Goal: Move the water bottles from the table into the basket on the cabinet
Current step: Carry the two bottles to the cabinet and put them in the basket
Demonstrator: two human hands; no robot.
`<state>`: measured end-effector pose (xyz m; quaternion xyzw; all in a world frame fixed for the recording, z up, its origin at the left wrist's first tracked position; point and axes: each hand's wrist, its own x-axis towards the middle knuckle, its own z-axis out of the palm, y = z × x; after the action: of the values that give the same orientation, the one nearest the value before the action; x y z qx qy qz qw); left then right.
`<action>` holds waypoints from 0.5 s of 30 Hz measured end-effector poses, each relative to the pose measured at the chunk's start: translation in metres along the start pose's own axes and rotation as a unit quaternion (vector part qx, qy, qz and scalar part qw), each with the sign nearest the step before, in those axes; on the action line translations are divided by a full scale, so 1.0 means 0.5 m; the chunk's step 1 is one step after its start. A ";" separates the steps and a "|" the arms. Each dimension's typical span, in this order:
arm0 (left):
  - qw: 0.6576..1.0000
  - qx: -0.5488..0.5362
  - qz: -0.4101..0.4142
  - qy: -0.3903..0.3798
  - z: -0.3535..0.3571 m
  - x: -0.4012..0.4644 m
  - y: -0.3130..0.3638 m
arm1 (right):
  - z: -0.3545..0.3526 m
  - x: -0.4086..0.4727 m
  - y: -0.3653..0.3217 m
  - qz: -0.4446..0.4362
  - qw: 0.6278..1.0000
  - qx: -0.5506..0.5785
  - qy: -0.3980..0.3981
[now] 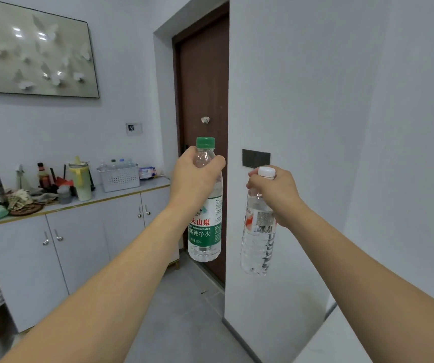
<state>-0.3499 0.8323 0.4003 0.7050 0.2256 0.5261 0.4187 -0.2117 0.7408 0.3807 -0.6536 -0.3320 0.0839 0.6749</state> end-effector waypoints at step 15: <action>0.999 0.032 -0.021 0.030 -0.080 0.352 -0.261 | 0.316 0.359 0.070 -0.044 0.998 0.007 -0.046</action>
<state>-0.3105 1.0513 0.3934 0.6970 0.2694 0.5302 0.4006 -0.1512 0.9741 0.3967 -0.6289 -0.3901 0.0865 0.6669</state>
